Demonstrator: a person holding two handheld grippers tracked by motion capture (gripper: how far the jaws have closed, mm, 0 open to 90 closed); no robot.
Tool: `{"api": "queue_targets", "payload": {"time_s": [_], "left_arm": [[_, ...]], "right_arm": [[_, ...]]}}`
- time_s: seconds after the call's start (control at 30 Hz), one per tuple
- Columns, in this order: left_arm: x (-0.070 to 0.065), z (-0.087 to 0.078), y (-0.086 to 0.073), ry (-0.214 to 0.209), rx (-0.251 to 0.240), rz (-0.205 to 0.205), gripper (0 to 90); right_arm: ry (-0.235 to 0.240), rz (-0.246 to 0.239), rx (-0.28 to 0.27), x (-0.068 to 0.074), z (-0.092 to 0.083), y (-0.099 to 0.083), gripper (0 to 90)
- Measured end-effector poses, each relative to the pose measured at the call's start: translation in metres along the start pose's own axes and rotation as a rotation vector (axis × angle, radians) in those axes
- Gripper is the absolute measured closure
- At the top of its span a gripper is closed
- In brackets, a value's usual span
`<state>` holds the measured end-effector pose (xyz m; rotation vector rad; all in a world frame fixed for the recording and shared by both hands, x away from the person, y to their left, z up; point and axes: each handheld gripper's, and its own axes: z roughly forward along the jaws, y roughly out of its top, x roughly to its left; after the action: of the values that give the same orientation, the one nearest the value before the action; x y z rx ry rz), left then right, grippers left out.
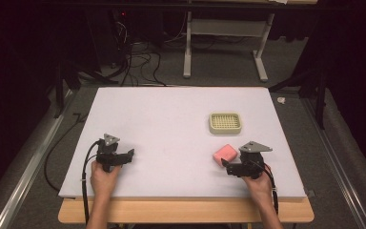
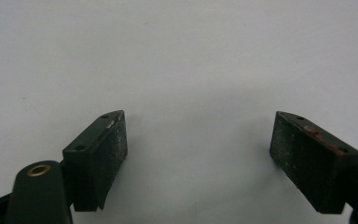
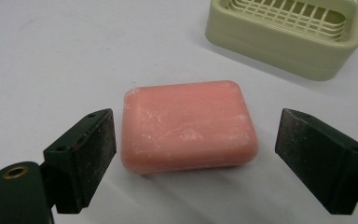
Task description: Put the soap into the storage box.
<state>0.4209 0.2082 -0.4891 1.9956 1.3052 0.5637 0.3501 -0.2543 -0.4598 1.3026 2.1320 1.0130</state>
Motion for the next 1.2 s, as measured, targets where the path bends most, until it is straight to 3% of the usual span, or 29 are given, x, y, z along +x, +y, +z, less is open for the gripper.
{"api": "queue_targets", "payload": {"time_s": [0.53,0.87,1.2], "left_arm": [[0.000,0.000,0.000,0.000,0.000,-0.001,19.5],[0.000,0.000,0.000,0.000,0.000,-0.001,19.5],[0.000,0.000,0.000,0.000,-0.001,-0.001,19.5]], "right_arm": [[0.001,-0.045,0.025,0.003,0.018,0.012,12.9],[0.016,-0.047,0.070,0.003,0.031,0.010,12.4],[0.002,-0.055,0.080,0.005,0.036,0.007,12.4]]}}
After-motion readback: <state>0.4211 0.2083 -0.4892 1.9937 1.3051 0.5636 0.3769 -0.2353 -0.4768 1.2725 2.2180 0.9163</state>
